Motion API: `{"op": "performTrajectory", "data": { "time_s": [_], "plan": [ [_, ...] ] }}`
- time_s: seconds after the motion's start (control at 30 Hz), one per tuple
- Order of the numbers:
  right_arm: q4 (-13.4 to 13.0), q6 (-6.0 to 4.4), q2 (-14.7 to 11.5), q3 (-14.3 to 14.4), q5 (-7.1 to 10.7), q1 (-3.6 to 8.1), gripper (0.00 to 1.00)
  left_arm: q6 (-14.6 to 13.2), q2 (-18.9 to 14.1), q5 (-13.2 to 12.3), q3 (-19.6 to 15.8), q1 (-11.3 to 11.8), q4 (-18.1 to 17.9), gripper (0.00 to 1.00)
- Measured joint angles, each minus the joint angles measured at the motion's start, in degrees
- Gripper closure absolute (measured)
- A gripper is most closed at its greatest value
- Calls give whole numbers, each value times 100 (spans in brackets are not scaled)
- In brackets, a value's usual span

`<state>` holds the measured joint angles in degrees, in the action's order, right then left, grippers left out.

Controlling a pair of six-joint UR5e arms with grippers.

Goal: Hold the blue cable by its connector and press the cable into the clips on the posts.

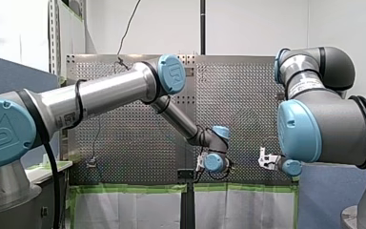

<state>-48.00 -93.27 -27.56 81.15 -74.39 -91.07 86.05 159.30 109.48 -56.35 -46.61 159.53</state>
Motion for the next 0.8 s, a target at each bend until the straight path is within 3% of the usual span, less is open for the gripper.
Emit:
{"op": "performTrajectory", "data": {
  "time_s": [0.2, 0.5, 0.8],
  "plan": [
    [15, 0, 0, 1, 12, -1, 100, 258, 2, -124, 3, -127, -100, 0],
    [34, 0, 0, 2, 55, -7, 100, 262, 0, 133, 4, -203, -135, 0],
    [35, 0, 0, 1, 99, 3, 100, 330, 1, 170, 3, -216, -189, 0]
  ]
}}
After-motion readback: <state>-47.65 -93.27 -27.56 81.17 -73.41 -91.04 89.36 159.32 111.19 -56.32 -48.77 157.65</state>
